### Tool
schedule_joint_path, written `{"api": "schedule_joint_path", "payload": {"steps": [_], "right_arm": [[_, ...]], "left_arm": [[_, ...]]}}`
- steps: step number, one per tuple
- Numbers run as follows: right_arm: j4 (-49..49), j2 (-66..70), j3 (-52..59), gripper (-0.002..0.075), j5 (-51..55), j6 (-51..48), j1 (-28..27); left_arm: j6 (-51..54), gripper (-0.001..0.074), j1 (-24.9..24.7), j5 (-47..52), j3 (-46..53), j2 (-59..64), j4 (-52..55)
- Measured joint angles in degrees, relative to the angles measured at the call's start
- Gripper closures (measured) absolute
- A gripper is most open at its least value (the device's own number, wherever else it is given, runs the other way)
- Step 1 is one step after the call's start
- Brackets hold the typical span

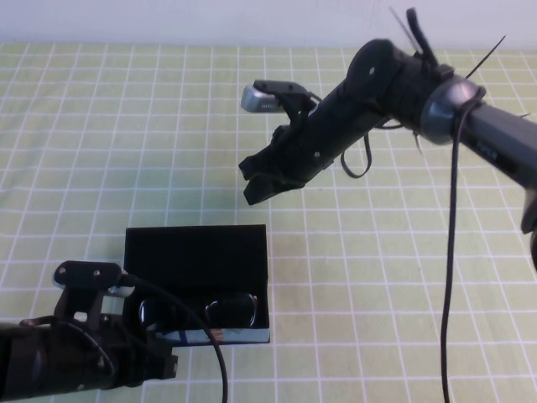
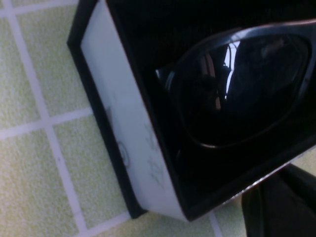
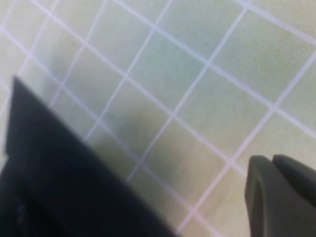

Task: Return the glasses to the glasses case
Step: Close the glasses case

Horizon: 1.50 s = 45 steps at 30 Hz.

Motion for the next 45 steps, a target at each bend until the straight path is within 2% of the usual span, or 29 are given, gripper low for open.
{"api": "schedule_joint_path", "payload": {"steps": [6, 17, 27, 38, 41, 45], "right_arm": [[0.23, 3.67, 0.00, 0.0737, -3.50, 0.00, 0.43], [1.89, 3.94, 0.00, 0.0737, 8.31, -0.38, 0.43], [3.96, 2.74, 0.13, 0.0737, 9.43, -1.00, 0.56], [2.48, -7.37, 9.83, 0.0737, 9.66, -2.40, 6.22], [2.58, -7.92, 12.17, 0.0737, 9.78, -2.49, 7.33], [2.58, -7.92, 14.79, 0.0737, 9.78, -2.62, 8.45]], "left_arm": [[0.00, 0.0737, 0.00, 0.00, 0.00, 0.00, 0.00], [0.10, 0.0737, 0.00, -0.10, 0.00, 0.00, -0.09], [0.24, 0.0737, 0.00, -1.39, 0.00, 0.00, -0.09], [0.28, 0.0737, 0.00, -1.74, 0.00, 0.00, -0.09], [-2.55, 0.0737, 0.00, -1.74, 0.00, -1.53, 1.43], [-17.65, 0.0737, 0.00, -1.08, 0.00, -6.51, 14.36]]}}
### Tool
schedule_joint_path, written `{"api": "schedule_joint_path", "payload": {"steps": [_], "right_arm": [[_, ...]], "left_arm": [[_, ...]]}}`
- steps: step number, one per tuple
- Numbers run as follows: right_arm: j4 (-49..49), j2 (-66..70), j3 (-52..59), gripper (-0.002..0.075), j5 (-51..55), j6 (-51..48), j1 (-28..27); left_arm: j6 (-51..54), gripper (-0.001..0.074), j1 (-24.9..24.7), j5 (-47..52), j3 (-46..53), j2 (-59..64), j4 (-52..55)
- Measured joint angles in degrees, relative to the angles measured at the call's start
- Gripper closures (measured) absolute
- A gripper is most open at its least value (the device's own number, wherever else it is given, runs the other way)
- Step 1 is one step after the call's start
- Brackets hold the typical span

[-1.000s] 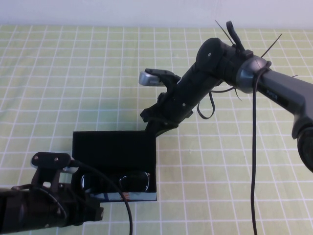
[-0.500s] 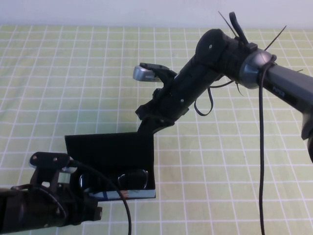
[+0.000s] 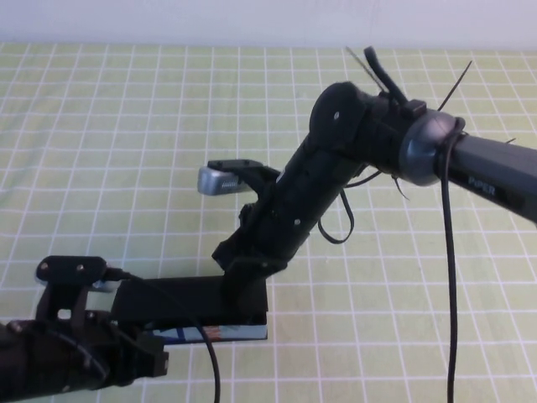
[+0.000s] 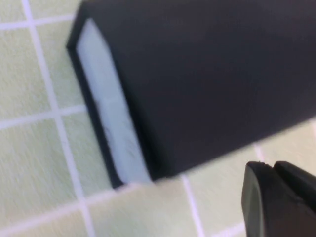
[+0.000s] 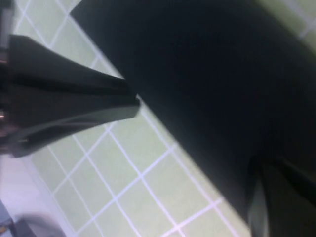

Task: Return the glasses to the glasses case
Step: Close the glasses case

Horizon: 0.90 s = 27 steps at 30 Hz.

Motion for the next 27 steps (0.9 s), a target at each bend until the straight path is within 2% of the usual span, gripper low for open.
{"api": "schedule_joint_path", "payload": {"steps": [5, 9, 14, 18, 22, 27], "right_arm": [[-1.11, -0.04, 3.06, 0.0737, -0.10, 0.00, 1.34], [-1.53, -0.28, 4.56, 0.0737, -1.32, 0.00, 1.64], [-1.32, -0.68, 4.85, 0.0737, -1.87, 0.00, 1.64], [-1.81, -3.36, 5.29, 0.0737, -2.69, 0.00, 1.64], [-3.34, -11.01, 7.80, 0.0737, -4.40, 0.00, 1.64], [-6.66, -25.73, 16.65, 0.0737, -10.31, 3.69, 1.64]], "left_arm": [[-21.04, 0.0737, 0.00, 4.57, 0.00, -9.29, 21.48], [-29.76, 0.0737, 0.00, 8.70, 0.00, -19.05, 28.96], [-30.73, 0.0737, 0.00, 8.77, 0.10, -32.96, 30.83], [-30.42, 0.0737, 0.00, 3.85, 0.23, -44.09, 33.08], [-30.32, 0.0737, 0.00, -5.09, 2.99, -55.12, 34.68], [-29.55, 0.0737, 0.00, -12.91, 9.63, -67.47, 35.15]]}}
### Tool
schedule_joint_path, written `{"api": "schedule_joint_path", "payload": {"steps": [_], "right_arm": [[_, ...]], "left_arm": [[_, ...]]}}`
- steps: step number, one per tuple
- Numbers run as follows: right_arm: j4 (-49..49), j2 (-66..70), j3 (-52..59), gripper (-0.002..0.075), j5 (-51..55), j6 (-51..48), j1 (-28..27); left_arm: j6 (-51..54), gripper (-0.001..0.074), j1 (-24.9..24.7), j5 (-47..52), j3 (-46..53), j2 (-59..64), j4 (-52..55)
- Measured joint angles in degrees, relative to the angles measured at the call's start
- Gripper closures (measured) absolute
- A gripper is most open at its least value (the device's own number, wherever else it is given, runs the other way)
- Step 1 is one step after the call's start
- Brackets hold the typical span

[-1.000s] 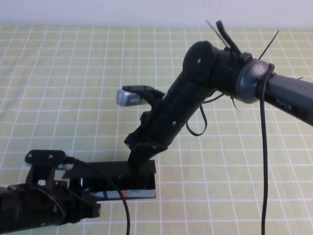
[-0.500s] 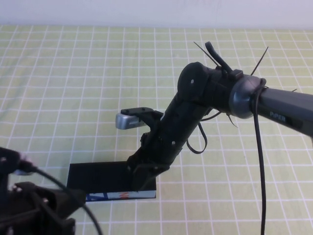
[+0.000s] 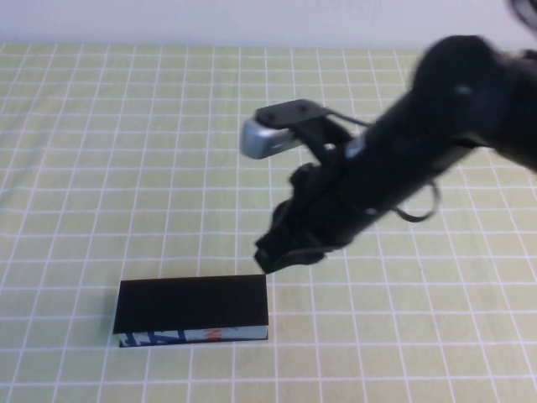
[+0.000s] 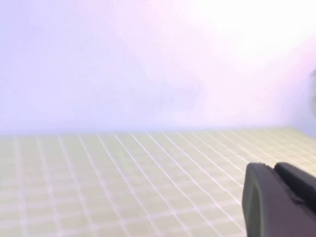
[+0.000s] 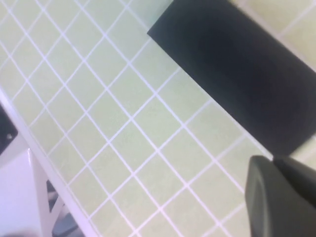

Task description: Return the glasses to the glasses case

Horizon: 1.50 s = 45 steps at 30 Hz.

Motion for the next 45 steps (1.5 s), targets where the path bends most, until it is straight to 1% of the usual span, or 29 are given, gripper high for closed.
{"api": "schedule_joint_path", "payload": {"steps": [4, 6, 14, 18, 25, 28, 34, 41, 45], "right_arm": [[-2.29, -12.34, 9.33, 0.0737, -4.05, 4.67, 0.00], [-2.79, -18.63, 13.68, 0.0737, -5.34, 6.29, 0.00], [-7.02, -41.45, 30.32, 0.0737, -10.95, 12.46, 0.02], [-9.43, -53.02, 37.76, 0.0737, -15.08, 14.83, 0.02], [-9.66, -70.19, 49.02, 0.0737, -24.23, 15.56, 0.02], [-9.12, -74.09, 53.63, 0.0737, -28.03, 15.68, 0.02], [-8.90, -75.43, 59.41, 0.0737, -29.35, 15.68, 0.02], [-14.02, -75.43, 60.37, 0.0737, -29.88, 15.91, 0.02], [-18.17, -75.75, 62.70, 0.0737, -37.06, 17.88, -0.40]], "left_arm": [[4.76, 0.0737, 0.00, -1.98, 4.78, -7.84, 1.36], [6.05, 0.0737, 0.00, -2.22, 6.70, -9.88, 1.59], [6.96, 0.0737, 0.00, -1.51, 12.80, -10.23, 1.68], [6.96, 0.0737, 0.00, 0.55, 13.30, -10.34, 1.83], [6.96, 0.0737, 0.00, 1.28, 13.30, -10.34, 1.83], [6.96, 0.0737, 0.00, 1.28, 13.30, -10.34, 1.83], [6.96, 0.0737, 0.00, 1.40, 13.30, -10.34, 1.83], [6.96, 0.0737, 0.00, 1.52, 13.30, -10.34, 1.83], [6.96, 0.0737, 0.00, 1.52, 13.30, -10.34, 1.83]]}}
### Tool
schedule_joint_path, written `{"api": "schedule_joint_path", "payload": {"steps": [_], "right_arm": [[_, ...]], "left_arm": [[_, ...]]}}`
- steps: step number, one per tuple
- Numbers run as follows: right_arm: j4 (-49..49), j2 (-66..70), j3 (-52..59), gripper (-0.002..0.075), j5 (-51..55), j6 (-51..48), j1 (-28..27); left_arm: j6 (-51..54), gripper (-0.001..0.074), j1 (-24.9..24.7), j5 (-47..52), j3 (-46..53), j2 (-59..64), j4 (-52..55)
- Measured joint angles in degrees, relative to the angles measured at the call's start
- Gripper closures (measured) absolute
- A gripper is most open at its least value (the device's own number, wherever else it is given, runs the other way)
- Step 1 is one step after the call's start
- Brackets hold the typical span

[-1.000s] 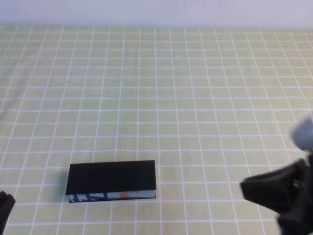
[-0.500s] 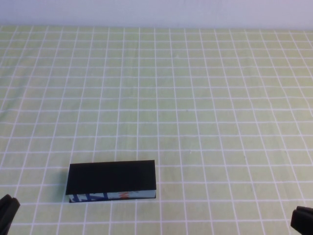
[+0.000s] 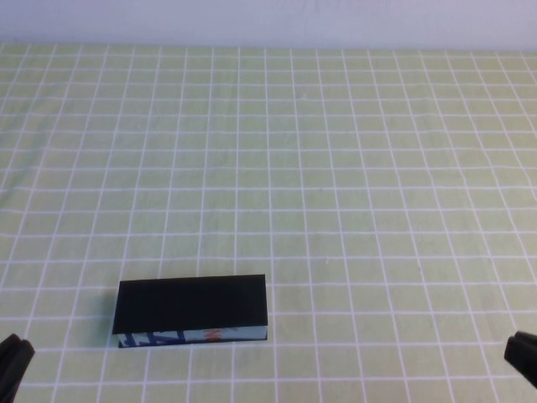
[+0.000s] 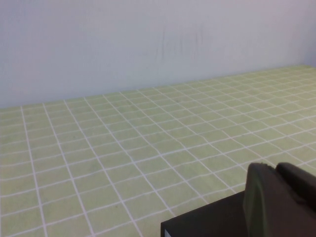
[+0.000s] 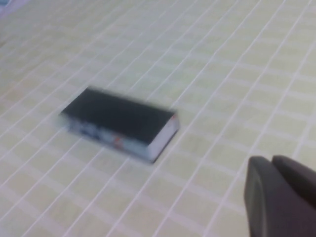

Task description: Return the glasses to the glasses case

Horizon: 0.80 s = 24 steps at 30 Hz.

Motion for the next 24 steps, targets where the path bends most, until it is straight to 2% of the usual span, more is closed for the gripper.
{"api": "schedule_joint_path", "payload": {"steps": [2, 5, 8, 11, 15, 18, 24], "right_arm": [[-0.96, -0.13, 2.46, 0.0737, -5.64, 0.31, -3.18], [-1.28, -0.47, 7.04, 0.0737, -13.18, 0.44, -12.63], [-0.94, -2.40, 11.28, 0.0737, -17.21, 0.44, -22.29], [-0.73, -7.17, 14.72, 0.0737, -18.29, 0.44, -29.52], [-0.73, -14.83, 18.32, 0.0737, -17.75, 0.44, -33.37], [-0.84, -19.67, 20.00, 0.0737, -15.70, 0.19, -33.61], [-1.78, -20.53, 20.36, 0.0737, -5.96, -0.83, -33.74]], "left_arm": [[0.00, 0.0737, 0.00, 0.00, 0.00, 0.00, 0.00], [0.00, 0.0737, 0.00, 0.00, 0.00, 0.00, 0.00], [0.00, 0.0737, 0.00, 0.00, 0.00, 0.00, 0.00], [0.00, 0.0737, 0.00, 0.00, 0.00, 0.00, 0.00], [0.00, 0.0737, 0.00, 0.00, 0.00, 0.00, 0.00], [0.00, 0.0737, 0.00, 0.00, 0.00, 0.00, 0.00], [0.00, 0.0737, 0.00, 0.12, 0.04, 0.00, 0.00]]}}
